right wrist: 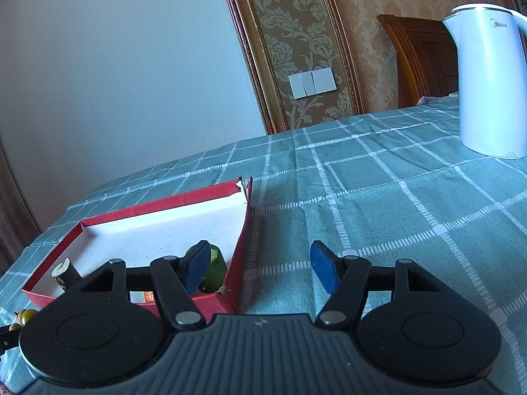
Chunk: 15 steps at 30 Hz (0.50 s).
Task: Organize fruits
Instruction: 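Grasp the small brown round fruit with the left gripper, then lower the brown fruit into the red tray and open the left gripper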
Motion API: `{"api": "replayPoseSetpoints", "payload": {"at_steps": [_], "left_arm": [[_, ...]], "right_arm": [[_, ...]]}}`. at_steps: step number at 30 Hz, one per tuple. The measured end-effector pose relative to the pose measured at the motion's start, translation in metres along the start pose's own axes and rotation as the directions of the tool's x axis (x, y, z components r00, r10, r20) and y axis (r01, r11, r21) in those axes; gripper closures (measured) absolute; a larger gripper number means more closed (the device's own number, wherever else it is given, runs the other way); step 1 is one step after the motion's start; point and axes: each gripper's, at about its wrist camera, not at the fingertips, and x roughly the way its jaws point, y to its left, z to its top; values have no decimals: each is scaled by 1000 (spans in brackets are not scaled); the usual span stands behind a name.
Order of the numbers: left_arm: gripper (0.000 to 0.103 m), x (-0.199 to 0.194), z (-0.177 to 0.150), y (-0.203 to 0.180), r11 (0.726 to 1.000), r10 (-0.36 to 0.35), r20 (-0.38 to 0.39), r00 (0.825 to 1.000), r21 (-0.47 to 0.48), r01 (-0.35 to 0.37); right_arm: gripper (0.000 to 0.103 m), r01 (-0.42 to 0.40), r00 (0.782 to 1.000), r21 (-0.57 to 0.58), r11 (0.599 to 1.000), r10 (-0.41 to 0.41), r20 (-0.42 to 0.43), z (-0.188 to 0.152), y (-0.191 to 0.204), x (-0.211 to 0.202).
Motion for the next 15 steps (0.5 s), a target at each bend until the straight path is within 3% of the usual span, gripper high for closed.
{"api": "replayPoseSetpoints", "payload": {"at_steps": [15], "left_arm": [[80,20,48,-13,997,78,-5,997,-21,-78]], "right_arm": [[37,-1,1000,6,1000,1,7,0,-1,-1]]}}
